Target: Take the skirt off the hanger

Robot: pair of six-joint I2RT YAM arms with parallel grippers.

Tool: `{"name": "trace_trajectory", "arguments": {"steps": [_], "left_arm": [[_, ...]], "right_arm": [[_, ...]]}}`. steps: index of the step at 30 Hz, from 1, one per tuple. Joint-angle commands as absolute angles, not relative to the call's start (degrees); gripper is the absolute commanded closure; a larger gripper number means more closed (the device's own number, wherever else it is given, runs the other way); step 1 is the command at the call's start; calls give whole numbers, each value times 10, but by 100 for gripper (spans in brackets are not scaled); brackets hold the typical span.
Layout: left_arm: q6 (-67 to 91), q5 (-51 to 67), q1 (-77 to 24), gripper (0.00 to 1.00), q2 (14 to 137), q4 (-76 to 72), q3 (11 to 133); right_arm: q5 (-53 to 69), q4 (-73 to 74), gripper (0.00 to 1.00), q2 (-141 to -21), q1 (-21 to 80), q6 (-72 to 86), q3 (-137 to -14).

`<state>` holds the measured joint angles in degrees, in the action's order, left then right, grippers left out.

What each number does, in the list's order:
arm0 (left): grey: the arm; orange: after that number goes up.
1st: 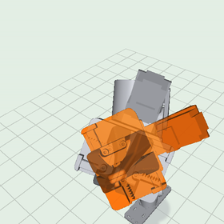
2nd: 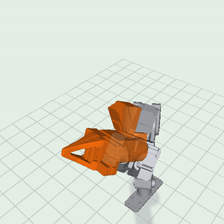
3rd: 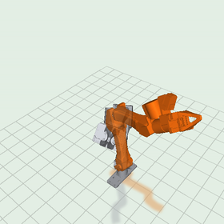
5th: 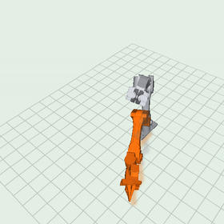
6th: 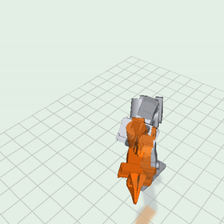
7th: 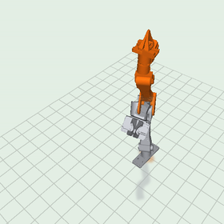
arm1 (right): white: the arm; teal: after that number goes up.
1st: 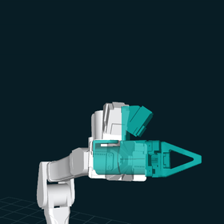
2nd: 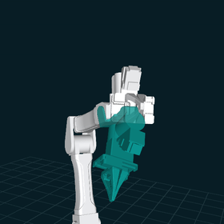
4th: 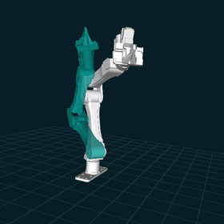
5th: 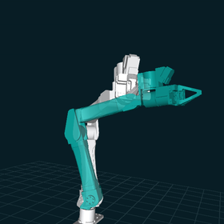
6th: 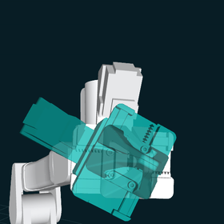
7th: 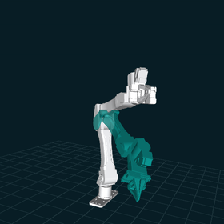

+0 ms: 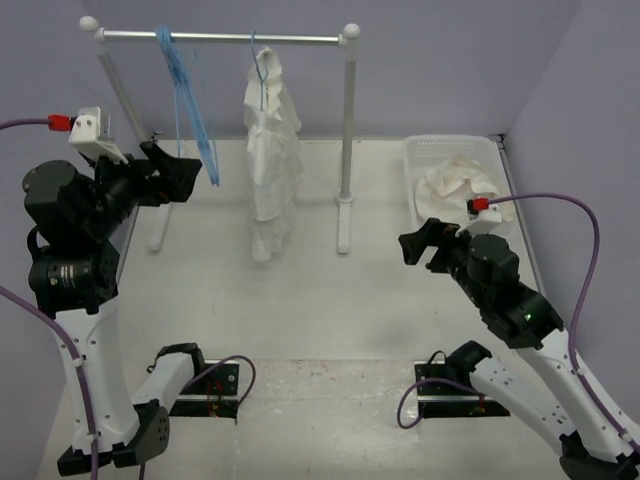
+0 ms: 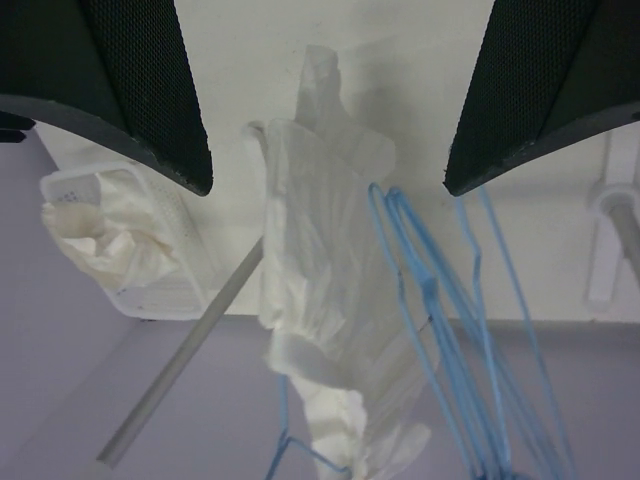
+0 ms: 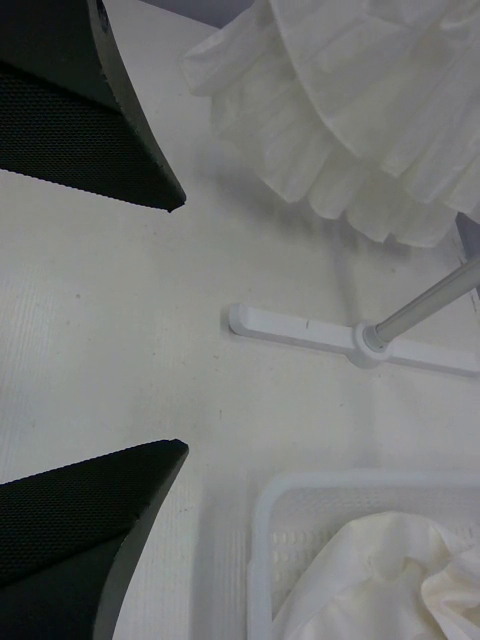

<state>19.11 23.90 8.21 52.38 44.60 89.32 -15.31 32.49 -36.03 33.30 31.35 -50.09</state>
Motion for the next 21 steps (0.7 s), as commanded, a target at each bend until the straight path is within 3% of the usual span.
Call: {"name": "trace_trajectory", "arguments": {"steps": [1,4,9,13,21], "left_arm": [[218,374,81,0,564,338,935],[260,422,81,0,600,271,940],[282,406,48,0,682,207,967],[217,329,-91,0,764,222,1060],[138,137,-124,0,895,271,1146]], "right_arm": [[-149,292,1,-366,332,305,-490],[-151,287,1,-370,331,301,-483],[-154,287,1,-381,332,293,-490],[-160,286,1,-401,332,285,-502],[-156,288,1,-403,331,291,-511]]}}
